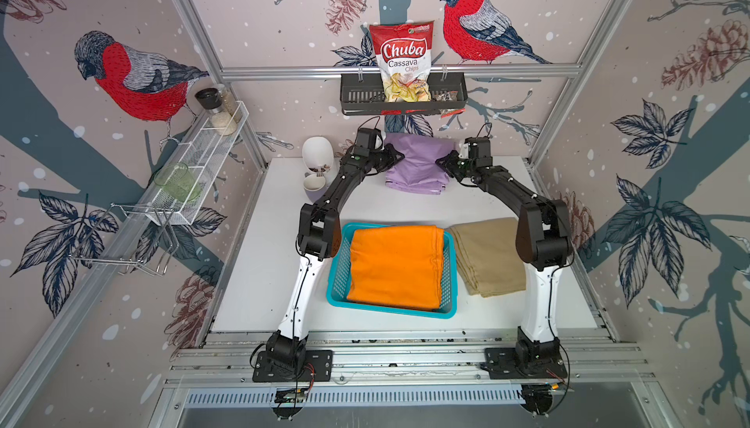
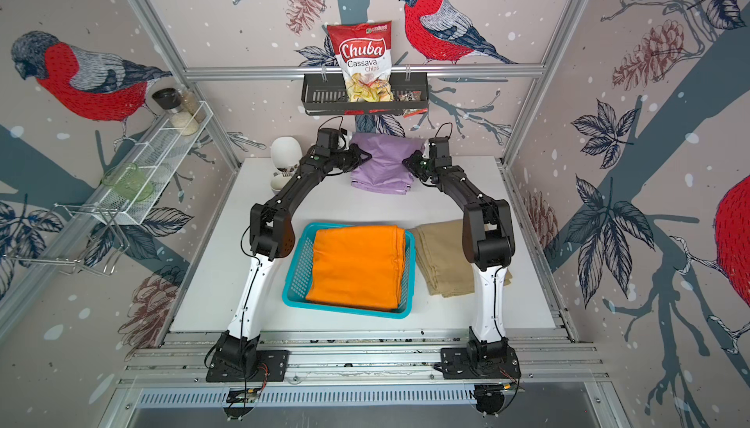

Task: Put the folded long pants in the basket
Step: Pick up the long pant at the center of the board, then place the long pant in the basket.

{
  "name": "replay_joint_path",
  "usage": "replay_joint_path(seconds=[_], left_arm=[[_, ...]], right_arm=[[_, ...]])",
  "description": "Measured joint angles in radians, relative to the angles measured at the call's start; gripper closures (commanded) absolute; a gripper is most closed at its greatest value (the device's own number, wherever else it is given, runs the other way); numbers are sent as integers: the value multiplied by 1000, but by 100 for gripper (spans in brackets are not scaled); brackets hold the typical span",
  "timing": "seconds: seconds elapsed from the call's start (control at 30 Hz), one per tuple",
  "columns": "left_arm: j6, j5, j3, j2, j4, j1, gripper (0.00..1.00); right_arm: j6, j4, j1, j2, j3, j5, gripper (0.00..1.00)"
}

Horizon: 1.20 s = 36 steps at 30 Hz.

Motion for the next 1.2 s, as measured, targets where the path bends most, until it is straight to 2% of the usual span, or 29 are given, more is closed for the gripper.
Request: replay_joint_path(seconds=[0.13,0.23,0.37,0.5,0.6,0.83,1.0,1.2], left_arm=[[-6,18,-42,-105,-8,-1,100],[11,30,-132,-183,-52,-2,100],[92,-22,-449,-377,-49,-26,100],[137,-103,-856,-691,10,-49,100],[153,-141,-1047,-880,58,-50,100],[165,-201,-1363,-1204,58,-74,100],[166,-217,-1562,-1405,34,-101,100],[147,-233,-1750,-1549,2,-133,100]], right_arm=[[-11,-32,14,-73,-16,5,100],[-33,-55,44,-153,-78,32,100],[-62,-102,116,-262,-182,71,100],[-100,-178,217,-369,-272,106,100],[-107,-201,284,-447,-341,150,100],[-101,-225,505,-620,-499,329,100],[-33,-222,681,-734,-635,465,100],[64,-226,847,-786,-748,582,100]])
